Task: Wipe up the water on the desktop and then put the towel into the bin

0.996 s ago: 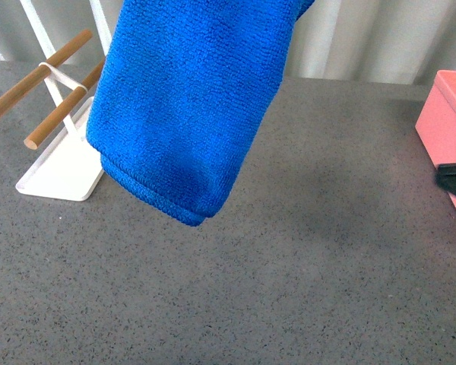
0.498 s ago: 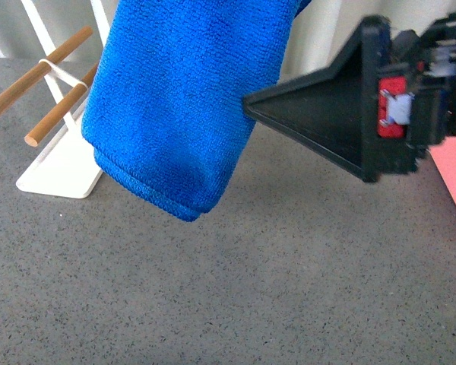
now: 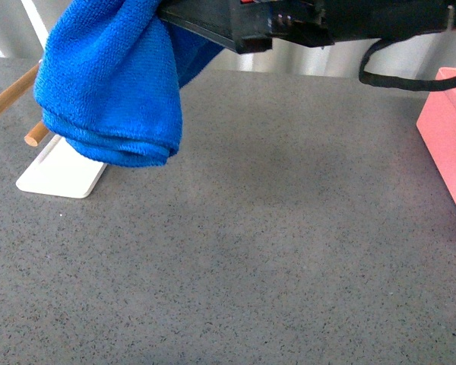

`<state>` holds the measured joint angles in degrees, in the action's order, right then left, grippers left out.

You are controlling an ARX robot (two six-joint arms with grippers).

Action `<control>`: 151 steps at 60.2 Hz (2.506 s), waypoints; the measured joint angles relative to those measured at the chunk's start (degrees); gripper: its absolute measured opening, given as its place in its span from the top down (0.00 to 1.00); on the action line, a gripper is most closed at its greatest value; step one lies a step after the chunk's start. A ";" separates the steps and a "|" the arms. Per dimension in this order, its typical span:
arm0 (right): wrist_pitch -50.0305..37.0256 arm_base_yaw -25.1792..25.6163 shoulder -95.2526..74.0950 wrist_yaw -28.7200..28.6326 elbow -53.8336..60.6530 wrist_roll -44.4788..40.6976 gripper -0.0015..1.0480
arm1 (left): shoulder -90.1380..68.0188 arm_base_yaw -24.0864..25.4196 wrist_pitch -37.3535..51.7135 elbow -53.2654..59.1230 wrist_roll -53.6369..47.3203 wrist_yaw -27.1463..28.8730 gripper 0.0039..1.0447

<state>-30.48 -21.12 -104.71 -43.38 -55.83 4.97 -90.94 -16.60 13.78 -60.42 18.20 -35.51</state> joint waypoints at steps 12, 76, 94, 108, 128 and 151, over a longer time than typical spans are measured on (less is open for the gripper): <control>-3.02 -1.44 -1.51 1.07 -1.86 5.07 0.43 | 0.02 0.07 0.09 0.00 -0.02 0.31 0.96; -3.32 -0.55 0.46 2.19 0.17 6.82 0.95 | 6.54 -1.49 25.97 16.33 -13.33 45.24 0.37; -2.32 -0.09 0.63 2.82 1.01 5.68 0.95 | 20.33 5.79 33.38 37.77 -17.22 45.81 0.94; 0.50 0.96 1.73 3.19 1.70 3.39 0.95 | 29.11 9.38 33.83 46.66 -17.73 42.80 0.97; 1.36 1.70 2.78 3.48 1.70 2.62 0.95 | 39.56 13.27 29.94 53.31 -17.75 38.23 0.97; 3.61 1.70 2.82 5.88 1.70 0.46 0.95 | 50.97 16.46 24.96 59.08 -17.77 35.56 0.97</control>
<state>-26.87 -19.42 -101.89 -37.50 -54.13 5.43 -39.97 -0.14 38.74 -1.34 0.43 0.05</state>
